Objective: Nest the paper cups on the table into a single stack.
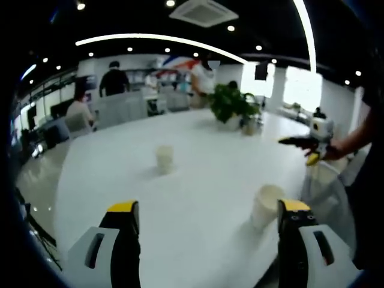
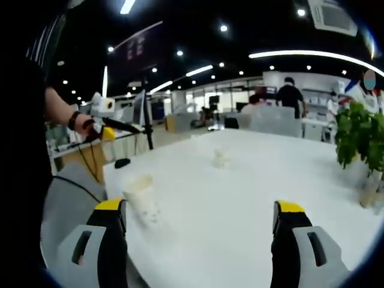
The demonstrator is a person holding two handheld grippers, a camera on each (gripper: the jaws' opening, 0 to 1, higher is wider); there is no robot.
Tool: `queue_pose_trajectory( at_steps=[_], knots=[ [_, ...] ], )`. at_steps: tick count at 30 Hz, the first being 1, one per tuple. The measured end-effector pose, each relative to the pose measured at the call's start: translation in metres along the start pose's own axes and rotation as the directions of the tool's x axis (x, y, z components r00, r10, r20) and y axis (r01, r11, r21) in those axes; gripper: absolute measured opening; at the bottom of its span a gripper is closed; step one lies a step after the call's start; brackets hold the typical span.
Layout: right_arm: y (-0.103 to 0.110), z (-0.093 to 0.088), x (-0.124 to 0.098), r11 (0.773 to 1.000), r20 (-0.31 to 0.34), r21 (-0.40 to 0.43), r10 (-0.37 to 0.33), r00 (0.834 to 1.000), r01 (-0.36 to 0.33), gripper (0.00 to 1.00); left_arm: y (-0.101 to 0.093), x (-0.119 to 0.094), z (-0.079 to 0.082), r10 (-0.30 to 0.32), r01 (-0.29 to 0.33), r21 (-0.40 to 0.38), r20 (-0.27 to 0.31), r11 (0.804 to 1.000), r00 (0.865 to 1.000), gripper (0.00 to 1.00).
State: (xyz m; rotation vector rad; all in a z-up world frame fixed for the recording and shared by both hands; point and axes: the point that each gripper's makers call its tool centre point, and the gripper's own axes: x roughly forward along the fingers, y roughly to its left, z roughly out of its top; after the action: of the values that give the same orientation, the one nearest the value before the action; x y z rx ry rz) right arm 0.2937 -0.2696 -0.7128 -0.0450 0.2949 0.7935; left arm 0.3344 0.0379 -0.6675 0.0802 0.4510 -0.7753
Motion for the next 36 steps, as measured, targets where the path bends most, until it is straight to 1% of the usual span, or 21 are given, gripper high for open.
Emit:
queue_pose_trajectory(
  at_steps=[3, 5, 7, 10, 12, 14, 15, 17, 18, 19, 20, 24, 27, 28, 29, 31, 34, 36],
  knots=[
    [-0.004, 0.001, 0.000, 1.000, 0.005, -0.001, -0.014, 1.000, 0.014, 1.00, 0.008, 0.002, 0.008, 0.013, -0.013, -0.006, 0.004, 1.000, 1.000, 0.94],
    [-0.007, 0.000, -0.001, 1.000, 0.008, 0.007, -0.025, 1.000, 0.025, 1.00, 0.012, 0.004, 0.011, 0.013, -0.013, 0.006, -0.005, 1.000, 1.000, 0.95],
    [-0.009, 0.001, -0.001, 0.999, 0.029, 0.026, -0.035, 0.999, 0.034, 1.00, 0.018, 0.006, 0.010, 0.013, -0.013, -0.003, -0.028, 1.000, 1.000, 0.96],
    [-0.010, -0.001, 0.000, 0.999, 0.028, 0.027, -0.041, 0.999, 0.040, 1.00, 0.028, 0.010, 0.016, 0.021, -0.023, -0.039, -0.032, 0.999, 0.999, 0.97],
    [-0.009, -0.002, 0.001, 0.999, 0.028, 0.021, -0.040, 0.999, 0.040, 1.00, 0.031, 0.012, 0.020, 0.022, -0.024, -0.054, -0.033, 0.998, 0.999, 0.97],
    [-0.009, -0.003, 0.001, 0.999, 0.031, 0.013, -0.041, 0.999, 0.041, 1.00, 0.036, 0.015, 0.024, 0.023, -0.025, -0.064, -0.042, 0.998, 0.999, 0.97],
    [-0.009, -0.003, 0.000, 0.999, 0.031, 0.013, -0.041, 0.999, 0.041, 1.00, 0.039, 0.017, 0.026, 0.023, -0.027, -0.073, -0.058, 0.997, 0.998, 0.96],
    [-0.010, -0.005, 0.000, 0.999, 0.033, 0.013, -0.043, 0.999, 0.042, 1.00, 0.043, 0.020, 0.033, 0.020, -0.025, -0.089, -0.059, 0.996, 0.998, 0.95],
    [-0.009, -0.005, 0.000, 0.999, 0.036, 0.014, -0.044, 0.998, 0.043, 1.00, 0.046, 0.021, 0.032, 0.020, -0.028, -0.113, -0.075, 0.993, 0.997, 0.94],
    [-0.010, -0.005, -0.001, 0.999, 0.042, 0.022, -0.044, 0.998, 0.043, 1.00, 0.048, 0.023, 0.034, 0.011, -0.022, -0.145, -0.072, 0.989, 0.997, 0.95],
    [-0.009, -0.002, -0.001, 0.998, 0.064, 0.039, -0.044, 0.997, 0.042, 1.00, 0.052, 0.025, 0.039, 0.012, -0.022, -0.166, -0.060, 0.986, 0.998, 0.96],
    [-0.012, -0.002, -0.001, 0.998, 0.070, 0.042, -0.056, 0.996, 0.053, 1.00, 0.066, 0.030, 0.051, 0.031, -0.042, -0.158, -0.072, 0.986, 0.997, 0.96],
    [-0.011, -0.002, -0.001, 0.998, 0.077, 0.048, -0.052, 0.996, 0.048, 1.00, 0.069, 0.035, 0.062, 0.035, -0.047, -0.156, -0.082, 0.987, 0.996, 0.95],
    [-0.011, -0.002, -0.001, 0.998, 0.078, 0.050, -0.053, 0.996, 0.049, 1.00, 0.071, 0.039, 0.065, 0.033, -0.048, -0.161, -0.093, 0.986, 0.995, 0.94],
    [-0.012, -0.003, -0.002, 0.997, 0.075, 0.048, -0.058, 0.996, 0.054, 1.00, 0.071, 0.042, 0.068, 0.030, -0.045, -0.161, -0.098, 0.986, 0.995, 0.94],
    [-0.014, -0.003, -0.004, 0.997, 0.081, 0.061, -0.061, 0.995, 0.056, 1.00, 0.073, 0.048, 0.072, 0.032, -0.047, -0.135, -0.114, 0.990, 0.993, 0.94],
    [-0.015, -0.005, -0.005, 0.996, 0.079, 0.062, -0.064, 0.995, 0.059, 1.00, 0.072, 0.059, 0.080, 0.013, -0.030, -0.136, -0.123, 0.990, 0.992, 0.95],
    [-0.016, -0.006, -0.006, 0.996, 0.081, 0.072, -0.063, 0.995, 0.057, 1.00, 0.071, 0.065, 0.083, 0.007, -0.022, -0.116, -0.131, 0.993, 0.991, 0.94]
  ],
)
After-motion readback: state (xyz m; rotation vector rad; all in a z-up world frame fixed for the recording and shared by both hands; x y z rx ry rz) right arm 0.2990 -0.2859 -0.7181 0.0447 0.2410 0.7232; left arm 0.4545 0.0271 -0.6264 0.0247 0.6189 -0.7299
